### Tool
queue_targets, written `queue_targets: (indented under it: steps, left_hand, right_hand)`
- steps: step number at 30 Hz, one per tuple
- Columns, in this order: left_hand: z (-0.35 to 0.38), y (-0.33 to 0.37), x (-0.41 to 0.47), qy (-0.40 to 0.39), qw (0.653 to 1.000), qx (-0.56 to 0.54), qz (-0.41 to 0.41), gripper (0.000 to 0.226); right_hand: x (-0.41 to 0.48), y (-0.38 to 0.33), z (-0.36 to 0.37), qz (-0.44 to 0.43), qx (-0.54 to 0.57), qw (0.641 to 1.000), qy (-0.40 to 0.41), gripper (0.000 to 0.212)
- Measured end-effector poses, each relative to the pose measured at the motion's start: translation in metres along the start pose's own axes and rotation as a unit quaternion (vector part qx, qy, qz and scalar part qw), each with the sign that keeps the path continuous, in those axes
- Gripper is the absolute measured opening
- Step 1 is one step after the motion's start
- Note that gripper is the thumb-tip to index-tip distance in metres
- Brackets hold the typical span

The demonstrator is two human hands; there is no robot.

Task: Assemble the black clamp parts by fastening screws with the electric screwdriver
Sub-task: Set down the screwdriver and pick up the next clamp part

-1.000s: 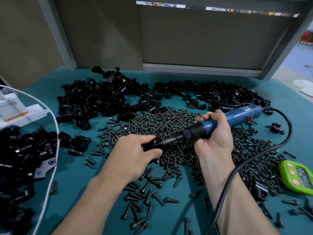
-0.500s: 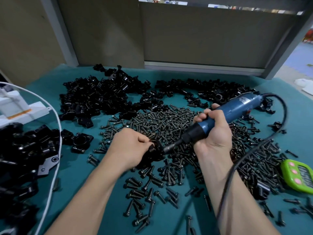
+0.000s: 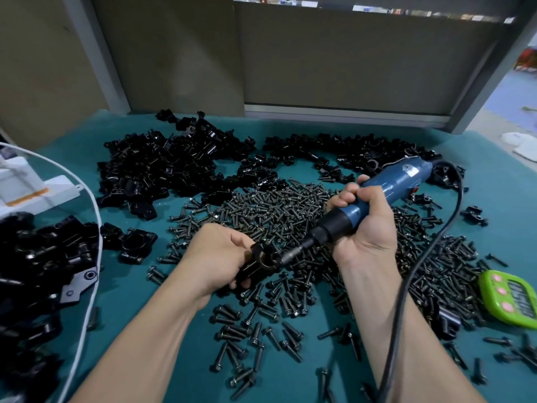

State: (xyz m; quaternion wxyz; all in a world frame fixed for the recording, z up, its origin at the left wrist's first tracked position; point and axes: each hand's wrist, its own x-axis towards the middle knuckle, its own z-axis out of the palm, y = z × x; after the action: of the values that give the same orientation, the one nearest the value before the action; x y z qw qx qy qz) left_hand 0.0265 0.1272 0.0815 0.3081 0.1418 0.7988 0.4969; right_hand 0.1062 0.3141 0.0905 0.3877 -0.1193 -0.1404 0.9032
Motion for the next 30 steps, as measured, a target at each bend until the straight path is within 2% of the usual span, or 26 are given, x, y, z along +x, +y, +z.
queue_targets:
  steps: [3,5,7,8,11,12,15,17,19,21,23,25,26,27,28,30]
  left_hand:
    - [-0.001,0.000,0.000,-0.043,0.998,-0.034,-0.027,0.026]
    - [-0.001,0.002,-0.003,-0.128,0.991,-0.041,-0.021,0.025]
    - [0.001,0.004,-0.008,-0.213,0.976,-0.037,0.009,0.040]
    - [0.003,0.005,-0.009,-0.232,0.972,-0.042,0.013,0.041]
    - [0.005,0.006,-0.011,-0.229,0.970,-0.085,0.010,0.016]
    - [0.003,0.006,-0.011,-0.223,0.969,-0.109,0.007,0.022]
    - [-0.012,0.003,-0.006,-0.135,0.959,-0.249,0.017,0.041]
    - [-0.021,0.001,0.000,-0.038,0.949,-0.309,0.051,0.028]
    - [-0.022,0.001,0.005,0.057,0.945,-0.312,0.076,0.012]
    - [-0.017,0.002,0.005,0.106,0.948,-0.286,0.091,0.024]
    - [-0.010,0.003,0.004,0.139,0.953,-0.249,0.101,0.031]
    - [-0.007,0.000,0.004,0.190,0.961,-0.168,0.107,0.041]
    - [-0.006,0.000,0.005,0.216,0.962,-0.127,0.108,0.047]
    - [-0.005,0.000,0.005,0.240,0.960,-0.096,0.106,0.053]
    - [-0.004,0.000,0.004,0.264,0.956,-0.065,0.105,0.056]
    - [-0.002,0.000,0.002,0.301,0.945,-0.010,0.125,0.049]
  right_hand:
    - [-0.001,-0.006,0.003,0.022,0.029,0.999,-0.025,0.024]
    - [-0.001,-0.007,0.004,0.040,0.067,0.996,-0.040,0.029]
    - [-0.001,-0.008,0.001,0.050,0.099,0.993,-0.041,0.031]
    - [0.000,-0.008,-0.001,0.053,0.109,0.992,-0.035,0.031]
    - [0.002,-0.014,-0.007,0.058,0.140,0.988,-0.017,0.032]
    - [0.003,-0.017,-0.009,0.057,0.153,0.987,-0.013,0.033]
    - [0.007,-0.028,-0.011,0.048,0.159,0.986,-0.004,0.035]
    - [0.007,-0.031,-0.009,0.041,0.110,0.993,0.017,0.036]
    - [0.005,-0.030,-0.006,0.038,0.048,0.997,0.048,0.046]
    - [0.002,-0.030,-0.001,0.055,-0.032,0.995,0.078,0.050]
    - [-0.004,-0.029,0.009,0.067,-0.180,0.977,0.090,0.040]
    - [-0.012,-0.025,0.016,0.034,-0.362,0.928,0.080,0.029]
    - [-0.016,-0.024,0.018,-0.006,-0.461,0.884,0.073,0.026]
    - [-0.020,-0.024,0.019,-0.049,-0.567,0.819,0.071,0.027]
    - [-0.023,-0.025,0.019,-0.085,-0.665,0.738,0.074,0.031]
    - [-0.027,-0.028,0.018,-0.108,-0.806,0.576,0.091,0.058]
